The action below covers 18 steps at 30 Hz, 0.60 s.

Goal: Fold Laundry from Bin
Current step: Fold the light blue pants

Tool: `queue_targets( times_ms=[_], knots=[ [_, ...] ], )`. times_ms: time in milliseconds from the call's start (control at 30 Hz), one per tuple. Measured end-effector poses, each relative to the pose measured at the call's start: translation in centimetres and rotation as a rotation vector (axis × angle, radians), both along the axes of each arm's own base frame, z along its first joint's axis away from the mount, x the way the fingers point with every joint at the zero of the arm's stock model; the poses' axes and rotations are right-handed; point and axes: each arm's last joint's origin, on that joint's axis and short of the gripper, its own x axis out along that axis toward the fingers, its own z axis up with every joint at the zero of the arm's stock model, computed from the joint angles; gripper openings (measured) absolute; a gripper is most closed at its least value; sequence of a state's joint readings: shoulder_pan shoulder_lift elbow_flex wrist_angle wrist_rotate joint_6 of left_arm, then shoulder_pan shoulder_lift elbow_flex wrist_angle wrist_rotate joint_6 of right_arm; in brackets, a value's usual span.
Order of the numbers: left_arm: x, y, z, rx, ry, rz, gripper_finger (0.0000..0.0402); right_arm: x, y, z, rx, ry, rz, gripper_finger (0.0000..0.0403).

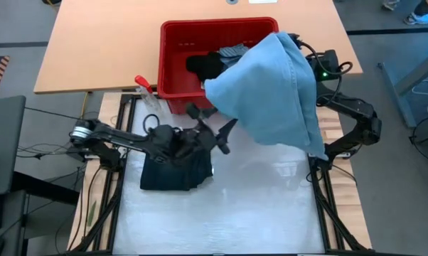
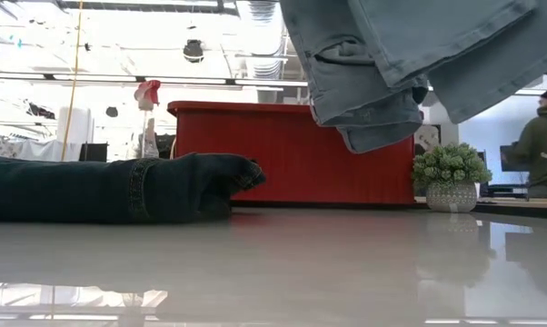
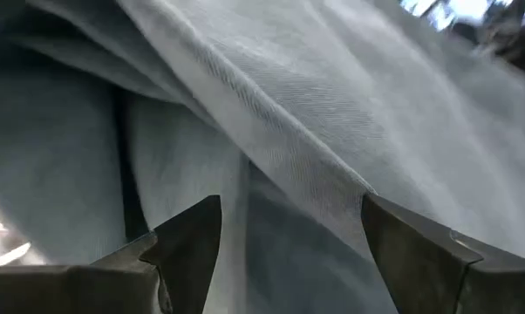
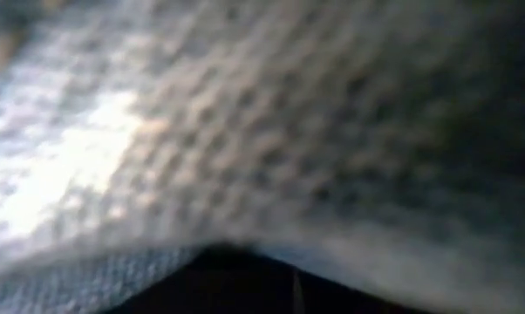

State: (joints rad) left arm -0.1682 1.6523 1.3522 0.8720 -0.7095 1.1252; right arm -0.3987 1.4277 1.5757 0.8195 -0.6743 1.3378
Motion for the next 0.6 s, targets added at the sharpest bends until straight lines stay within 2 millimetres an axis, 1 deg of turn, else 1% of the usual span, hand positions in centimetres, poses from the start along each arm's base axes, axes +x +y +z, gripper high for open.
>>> queue_targets(
  times_ms=[100,133,300,433,600],
  knots=[
    [0.8,0.0,0.2,0.028,0.037,0.082,0.0265,0.1,0.3,0.0,-0.003,0.002,0.012,0.0028],
    [0.8,-0.1,0.3,0.029,0.045,0.102,0.0265,0.1,0.4,0.0,-0.003,0.002,0.016,0.0029],
    [0.2,-0.1,0.8,0.003,0.067,0.187,0.0265,0.2,0.5,0.0,-0.002,0.003,0.024,0.0031],
    [-0.8,-0.1,1.9,0.036,0.062,0.185,0.0265,0.1,0.5,0.0,-0.007,0.006,0.028,0.0029],
    [-0.6,0.1,1.7,0.103,0.159,0.240,0.0265,0.2,0.5,0.0,-0.010,0.011,0.036,0.0030]
  ],
)
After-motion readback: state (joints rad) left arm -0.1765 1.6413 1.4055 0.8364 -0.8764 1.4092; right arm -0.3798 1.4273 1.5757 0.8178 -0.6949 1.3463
